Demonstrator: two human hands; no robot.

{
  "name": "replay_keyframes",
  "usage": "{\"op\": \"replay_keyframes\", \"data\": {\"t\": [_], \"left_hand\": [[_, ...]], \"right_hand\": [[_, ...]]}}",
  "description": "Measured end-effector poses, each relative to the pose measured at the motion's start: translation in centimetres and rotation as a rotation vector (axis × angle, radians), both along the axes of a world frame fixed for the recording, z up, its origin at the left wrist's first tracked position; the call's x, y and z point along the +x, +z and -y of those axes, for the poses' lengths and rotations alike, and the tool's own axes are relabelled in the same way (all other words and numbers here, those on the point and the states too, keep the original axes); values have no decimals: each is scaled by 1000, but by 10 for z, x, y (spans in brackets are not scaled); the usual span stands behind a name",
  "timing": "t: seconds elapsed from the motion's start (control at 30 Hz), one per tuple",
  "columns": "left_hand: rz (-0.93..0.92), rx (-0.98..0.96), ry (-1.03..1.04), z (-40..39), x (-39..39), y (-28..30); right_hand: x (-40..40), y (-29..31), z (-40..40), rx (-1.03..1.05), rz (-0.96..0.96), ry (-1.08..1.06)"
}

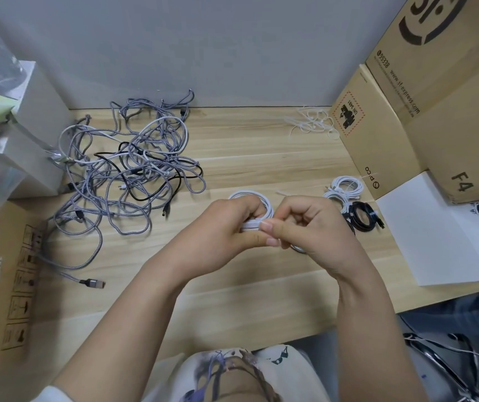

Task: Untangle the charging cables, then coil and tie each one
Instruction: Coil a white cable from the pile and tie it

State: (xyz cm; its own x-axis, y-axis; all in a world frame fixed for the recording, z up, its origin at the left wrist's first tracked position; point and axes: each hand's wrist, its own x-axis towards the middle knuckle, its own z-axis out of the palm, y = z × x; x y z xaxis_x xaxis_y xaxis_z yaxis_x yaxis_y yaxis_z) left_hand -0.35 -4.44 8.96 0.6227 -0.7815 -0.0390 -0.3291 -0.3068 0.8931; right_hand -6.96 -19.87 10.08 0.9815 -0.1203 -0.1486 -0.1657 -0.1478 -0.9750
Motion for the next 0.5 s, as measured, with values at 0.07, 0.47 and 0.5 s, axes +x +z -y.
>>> {"op": "replay_keyframes", "data": {"t": [0.07, 0.47, 0.5], "left_hand": [[31, 54, 15, 0, 1, -4], [311, 451, 60, 4, -2, -9], [321, 457, 57, 3, -2, -10]], "right_hand": [[0, -5, -2, -88, -11, -30], [9, -22, -16, -938, 408, 125], [9, -24, -16, -978, 464, 140]]}}
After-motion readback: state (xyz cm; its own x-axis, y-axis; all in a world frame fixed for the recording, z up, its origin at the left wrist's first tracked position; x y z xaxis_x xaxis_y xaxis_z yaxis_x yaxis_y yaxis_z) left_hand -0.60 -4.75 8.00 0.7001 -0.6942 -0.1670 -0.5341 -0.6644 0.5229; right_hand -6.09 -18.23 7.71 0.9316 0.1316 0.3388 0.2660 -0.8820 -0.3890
